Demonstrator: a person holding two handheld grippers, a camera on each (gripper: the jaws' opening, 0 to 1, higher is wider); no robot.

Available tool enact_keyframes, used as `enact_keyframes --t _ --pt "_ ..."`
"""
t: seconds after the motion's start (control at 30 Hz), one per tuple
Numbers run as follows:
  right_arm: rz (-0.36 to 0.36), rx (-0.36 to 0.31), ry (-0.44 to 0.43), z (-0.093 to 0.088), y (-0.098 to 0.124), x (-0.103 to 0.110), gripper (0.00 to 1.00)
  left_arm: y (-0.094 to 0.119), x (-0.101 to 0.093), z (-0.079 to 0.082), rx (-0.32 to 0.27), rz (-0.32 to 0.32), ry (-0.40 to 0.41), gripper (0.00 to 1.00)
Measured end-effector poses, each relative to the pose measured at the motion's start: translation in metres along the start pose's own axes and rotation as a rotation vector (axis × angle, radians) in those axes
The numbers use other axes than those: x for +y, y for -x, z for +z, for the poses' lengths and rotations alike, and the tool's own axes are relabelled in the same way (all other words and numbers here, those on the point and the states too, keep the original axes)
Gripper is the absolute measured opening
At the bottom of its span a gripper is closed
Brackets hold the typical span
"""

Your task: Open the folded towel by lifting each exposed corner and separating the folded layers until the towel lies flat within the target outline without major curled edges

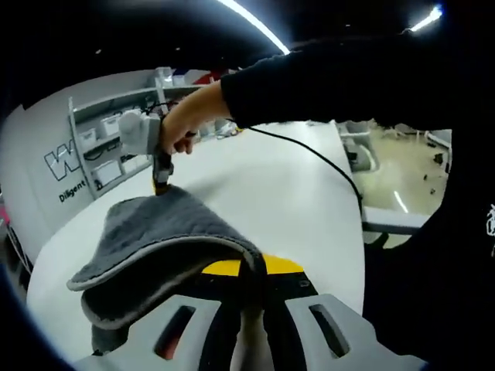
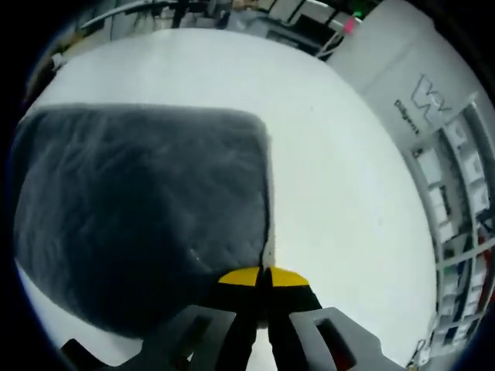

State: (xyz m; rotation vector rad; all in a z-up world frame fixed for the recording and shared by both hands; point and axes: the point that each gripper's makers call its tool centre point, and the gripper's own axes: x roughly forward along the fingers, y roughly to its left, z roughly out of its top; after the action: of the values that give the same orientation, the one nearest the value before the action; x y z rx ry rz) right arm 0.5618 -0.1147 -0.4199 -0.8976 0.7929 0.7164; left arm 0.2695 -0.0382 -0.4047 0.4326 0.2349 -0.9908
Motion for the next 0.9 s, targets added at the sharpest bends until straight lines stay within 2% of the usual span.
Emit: enact_keyframes --t 0.2,0.43,0.57,0.77,0.9 --pt "0.022 -0.050 0.075 0.018 -0.005 0.010 0.00 -0.011 -0.003 0.006 -0.005 0.014 -0.035 0.06" --pt "0.066 -0.070 0.071 0.033 -0.010 0.015 0.00 -0.027 -0.006 0.013 -0.013 -0.008 -0.049 0.07" --pt "0.055 -0.065 0.134 0.043 -0.014 0.018 0.00 -0.032 -0.005 0.016 -0.019 -0.007 -0.051 0.07" --pt "0.058 -0.060 0.205 0.055 -0.020 0.018 0.00 -0.043 -0.003 0.020 -0.008 -0.001 -0.067 0.07" --pt "0.075 -0.079 0.230 0.066 -0.029 0.008 0.00 -0.049 -0.003 0.022 -0.005 0.003 -0.066 0.07"
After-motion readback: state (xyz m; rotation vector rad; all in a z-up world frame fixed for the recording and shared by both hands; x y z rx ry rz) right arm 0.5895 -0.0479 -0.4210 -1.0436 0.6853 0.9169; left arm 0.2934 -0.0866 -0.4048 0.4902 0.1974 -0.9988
